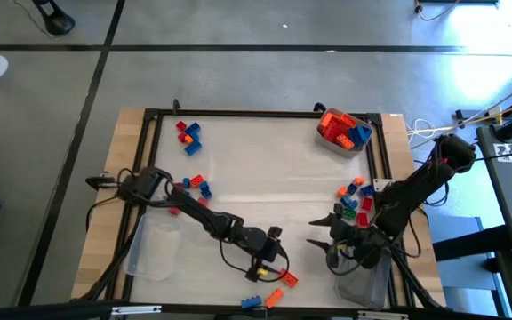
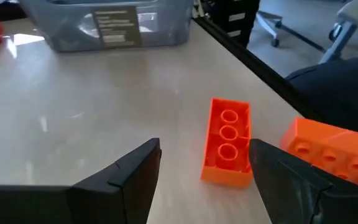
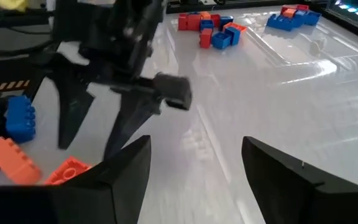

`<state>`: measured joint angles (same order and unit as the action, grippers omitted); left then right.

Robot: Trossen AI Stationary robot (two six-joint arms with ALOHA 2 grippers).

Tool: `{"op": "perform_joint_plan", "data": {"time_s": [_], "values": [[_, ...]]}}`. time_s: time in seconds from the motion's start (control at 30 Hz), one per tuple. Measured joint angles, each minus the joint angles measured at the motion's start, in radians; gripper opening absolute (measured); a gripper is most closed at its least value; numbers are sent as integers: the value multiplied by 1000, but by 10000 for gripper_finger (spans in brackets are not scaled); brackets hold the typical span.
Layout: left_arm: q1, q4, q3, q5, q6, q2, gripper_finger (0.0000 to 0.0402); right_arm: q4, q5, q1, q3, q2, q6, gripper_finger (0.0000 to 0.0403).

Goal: Sort blocks by size
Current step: Put the orange game piece into the gray bin

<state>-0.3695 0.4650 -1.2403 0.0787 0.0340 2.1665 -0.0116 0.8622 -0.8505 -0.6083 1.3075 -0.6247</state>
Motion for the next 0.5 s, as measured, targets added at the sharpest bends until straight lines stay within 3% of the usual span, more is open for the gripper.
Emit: {"op": "perform_joint_plan", "data": {"time_s": [0.5], "values": [[-1,15,-71,60,-1,105,233,5,21,0,0,0,1,248]]}}
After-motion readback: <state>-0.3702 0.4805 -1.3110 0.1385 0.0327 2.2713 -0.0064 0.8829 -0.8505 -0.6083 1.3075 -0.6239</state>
